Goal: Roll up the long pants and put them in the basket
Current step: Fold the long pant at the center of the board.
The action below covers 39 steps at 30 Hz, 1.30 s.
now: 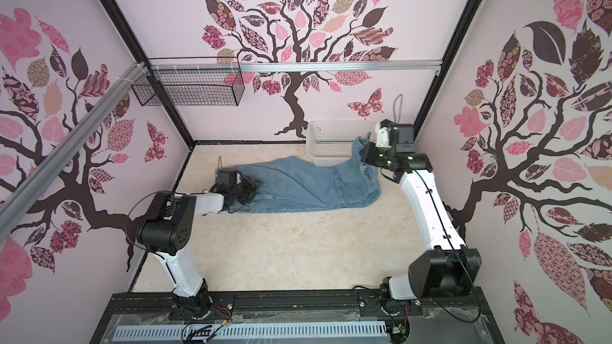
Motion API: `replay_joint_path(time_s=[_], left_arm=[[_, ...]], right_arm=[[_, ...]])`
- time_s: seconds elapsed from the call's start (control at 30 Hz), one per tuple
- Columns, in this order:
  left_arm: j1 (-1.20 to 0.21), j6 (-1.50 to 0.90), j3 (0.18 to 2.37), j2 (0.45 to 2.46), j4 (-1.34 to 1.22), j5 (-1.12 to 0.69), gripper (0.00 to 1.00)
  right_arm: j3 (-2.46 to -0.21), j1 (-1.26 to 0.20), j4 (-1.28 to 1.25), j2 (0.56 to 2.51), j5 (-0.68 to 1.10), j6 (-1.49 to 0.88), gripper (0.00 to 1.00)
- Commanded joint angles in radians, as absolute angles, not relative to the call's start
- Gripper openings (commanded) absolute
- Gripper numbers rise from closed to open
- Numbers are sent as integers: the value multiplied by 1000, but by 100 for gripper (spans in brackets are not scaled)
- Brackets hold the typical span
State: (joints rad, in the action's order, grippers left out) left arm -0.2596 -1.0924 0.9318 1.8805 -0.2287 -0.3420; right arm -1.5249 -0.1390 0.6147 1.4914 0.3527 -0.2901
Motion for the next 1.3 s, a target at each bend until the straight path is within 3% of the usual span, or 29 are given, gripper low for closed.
replay_joint_path(time_s=[0.0, 0.13, 0.27, 0.4, 0.5, 0.83, 0.93, 1.03, 1.13, 1.27], left_arm=[[-407, -1154, 959, 1942, -143, -340, 59], [-399, -1181, 927, 1791, -140, -340, 59], [-223, -1110, 892, 1485, 66, -341, 60], [-38, -1027, 896, 1268, 250, -346, 62], [24, -1014, 868, 1192, 277, -355, 63], [33, -1019, 760, 1134, 262, -367, 63], [31, -1015, 752, 1122, 262, -362, 63], [30, -1009, 753, 1115, 265, -357, 63], [-6, -1026, 756, 1131, 230, -323, 64], [-125, -1067, 794, 1226, 135, -257, 64]], right_arm=[[-1657, -309, 649, 1577, 341, -303, 0], [-1850, -488, 686, 1746, 315, -301, 0], [-1994, -586, 744, 1900, 344, -294, 0], [-1974, -660, 681, 1963, 372, -323, 0], [-1994, -700, 643, 2022, 382, -342, 0], [-2300, -766, 640, 2329, 432, -398, 0], [-2433, -764, 690, 2426, 484, -414, 29], [-2448, -762, 776, 2405, 489, -356, 59], [-2209, -726, 737, 2218, 414, -308, 68], [-1677, -551, 500, 1870, 421, -370, 70]])
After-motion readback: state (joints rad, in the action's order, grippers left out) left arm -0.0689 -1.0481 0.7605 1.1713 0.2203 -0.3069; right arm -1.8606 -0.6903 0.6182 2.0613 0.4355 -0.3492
